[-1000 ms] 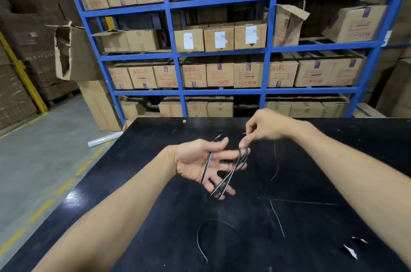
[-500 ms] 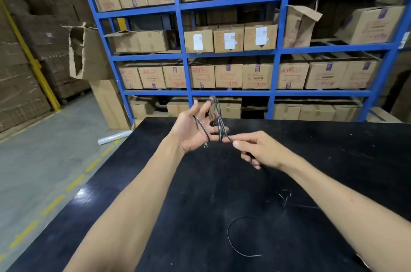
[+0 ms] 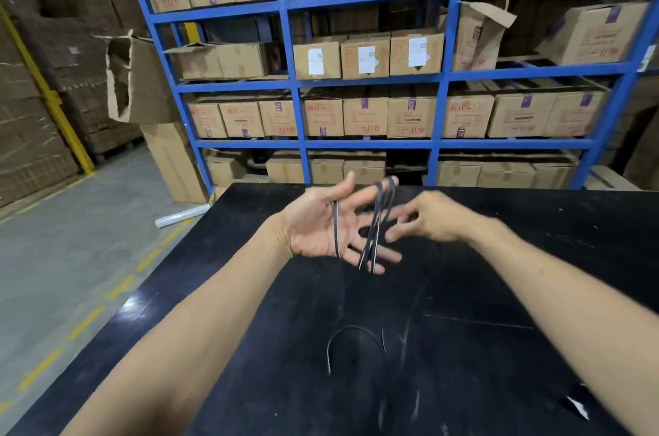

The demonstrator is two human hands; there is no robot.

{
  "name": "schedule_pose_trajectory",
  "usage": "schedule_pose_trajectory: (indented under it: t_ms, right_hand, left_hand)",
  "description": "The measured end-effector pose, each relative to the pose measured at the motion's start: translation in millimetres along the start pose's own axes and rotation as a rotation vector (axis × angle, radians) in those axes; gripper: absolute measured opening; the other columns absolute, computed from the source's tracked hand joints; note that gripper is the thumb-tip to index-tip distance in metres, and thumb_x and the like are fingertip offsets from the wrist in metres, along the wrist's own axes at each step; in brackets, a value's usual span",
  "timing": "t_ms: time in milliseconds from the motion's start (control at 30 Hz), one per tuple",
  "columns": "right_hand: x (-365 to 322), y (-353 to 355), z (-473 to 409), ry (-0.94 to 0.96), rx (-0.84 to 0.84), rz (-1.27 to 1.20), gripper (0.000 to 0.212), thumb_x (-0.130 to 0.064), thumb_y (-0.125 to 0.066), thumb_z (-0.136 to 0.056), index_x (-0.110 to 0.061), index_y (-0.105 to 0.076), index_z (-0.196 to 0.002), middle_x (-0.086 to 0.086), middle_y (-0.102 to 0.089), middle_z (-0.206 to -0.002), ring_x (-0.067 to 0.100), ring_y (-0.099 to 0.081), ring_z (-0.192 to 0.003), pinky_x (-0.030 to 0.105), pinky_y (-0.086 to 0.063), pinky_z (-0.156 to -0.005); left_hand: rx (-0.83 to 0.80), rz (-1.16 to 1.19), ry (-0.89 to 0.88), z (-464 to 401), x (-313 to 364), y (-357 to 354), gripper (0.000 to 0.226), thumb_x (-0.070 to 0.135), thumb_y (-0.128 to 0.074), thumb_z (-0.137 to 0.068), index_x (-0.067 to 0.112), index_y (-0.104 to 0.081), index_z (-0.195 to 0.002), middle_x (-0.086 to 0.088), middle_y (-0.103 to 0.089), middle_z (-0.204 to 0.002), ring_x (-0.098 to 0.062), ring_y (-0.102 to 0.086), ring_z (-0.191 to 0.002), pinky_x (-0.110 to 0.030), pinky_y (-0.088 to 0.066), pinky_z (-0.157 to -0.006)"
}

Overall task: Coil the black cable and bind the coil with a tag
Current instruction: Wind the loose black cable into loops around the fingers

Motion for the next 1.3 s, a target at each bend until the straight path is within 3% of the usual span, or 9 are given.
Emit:
schedule_pose_trajectory:
  t_ms: [233,333,400,467,667,800,967,1167,1300]
  right_hand:
    - [-37,83,-13,0.126,-0.036,0.375,0.016,-0.041,-0.085,-0.079,-0.027,-0.078,-0.078,-0.011,-0.073,-0.077,0.013,-0.070,-0.079,0.030,-0.058,-0.067]
    - [-45,85,-2,0.138,0.021,0.230,0.018,-0.045,-0.082,-0.081,-0.027,-0.080,-0.080,-0.011,-0.074,-0.077,0.008,-0.067,-0.078,0.024,-0.051,-0.066]
    - [-48,72,10,0.142,0.073,0.062,0.022,-0.050,-0.076,-0.086,-0.030,-0.082,-0.090,-0.013,-0.075,-0.082,0.004,-0.067,-0.079,0.019,-0.048,-0.067]
    - [-49,51,20,0.147,0.100,-0.115,0.026,-0.049,-0.066,-0.095,-0.032,-0.079,-0.109,-0.014,-0.071,-0.078,0.005,-0.066,-0.070,0.023,-0.049,-0.065]
    - [-25,-33,31,0.152,0.016,-0.606,0.031,-0.035,-0.042,-0.109,-0.036,-0.070,-0.124,0.003,-0.051,-0.063,0.012,-0.039,-0.047,0.029,-0.044,-0.048]
    - [-14,-64,32,0.084,-0.095,-0.613,0.036,-0.050,-0.040,-0.107,-0.042,-0.073,-0.117,0.003,-0.049,-0.067,0.012,-0.040,-0.055,0.033,-0.050,-0.058]
    - [4,-47,19,-0.085,0.034,-0.500,0.078,-0.091,-0.048,-0.074,-0.022,-0.083,-0.083,-0.002,-0.040,-0.050,0.014,-0.042,-0.049,0.031,-0.049,-0.059]
    - [8,19,15,-0.017,0.007,-0.102,0.035,-0.062,-0.082,-0.071,-0.028,-0.079,-0.069,-0.011,-0.061,-0.054,0.003,-0.053,-0.053,0.019,-0.045,-0.055]
    - [-14,49,3,0.035,0.065,0.179,0.020,-0.045,-0.085,-0.077,-0.028,-0.078,-0.070,-0.009,-0.074,-0.070,0.013,-0.070,-0.076,0.040,-0.061,-0.073]
  left_hand:
    - [0.250,-0.237,0.358,-7,-24,28,0.062,0.069,-0.026,-0.094,0.040,-0.039,-0.148,0.003,-0.033,-0.144,-0.042,-0.040,-0.121,-0.056,-0.030,-0.103]
    - [0.433,-0.159,0.209,-3,-18,44,0.062,0.070,-0.034,-0.092,0.038,-0.045,-0.145,0.003,-0.037,-0.131,-0.028,-0.046,-0.100,-0.044,-0.034,-0.087]
    - [0.543,-0.113,0.083,-1,-7,49,0.063,0.068,-0.029,-0.095,0.037,-0.041,-0.148,0.005,-0.040,-0.148,-0.034,-0.052,-0.122,-0.046,-0.036,-0.098]
    - [0.611,-0.069,-0.035,-1,6,49,0.062,0.064,-0.023,-0.098,0.035,-0.034,-0.151,0.007,-0.030,-0.158,-0.045,-0.025,-0.143,-0.055,-0.019,-0.115]
    - [0.548,0.147,-0.479,-8,39,39,0.057,0.058,-0.026,-0.101,0.030,-0.040,-0.149,-0.009,-0.052,-0.127,-0.049,-0.052,-0.124,-0.072,-0.023,-0.108]
    - [0.406,0.214,-0.514,-14,49,22,0.055,0.056,-0.030,-0.101,0.029,-0.047,-0.145,-0.013,-0.040,-0.153,-0.063,-0.037,-0.129,-0.076,-0.022,-0.107]
    - [0.144,0.110,-0.382,-14,44,-2,0.054,0.058,-0.024,-0.102,0.036,-0.039,-0.148,-0.011,-0.025,-0.162,-0.065,-0.022,-0.136,-0.075,-0.016,-0.110]
    - [0.009,-0.077,0.118,-6,8,-4,0.063,0.063,-0.015,-0.098,0.037,-0.024,-0.154,0.000,-0.016,-0.165,-0.062,-0.011,-0.140,-0.070,-0.012,-0.113]
    - [0.201,-0.259,0.405,-10,-17,19,0.062,0.066,-0.022,-0.096,0.036,-0.042,-0.147,0.004,-0.044,-0.144,-0.047,-0.043,-0.125,-0.061,-0.030,-0.109]
Point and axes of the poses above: each hand's wrist, its own z-axis away from the middle knuckle, its own y-axis out of the back of the hand, x = y × z, the point moved 1 cm from there along -z, towards the middle knuckle
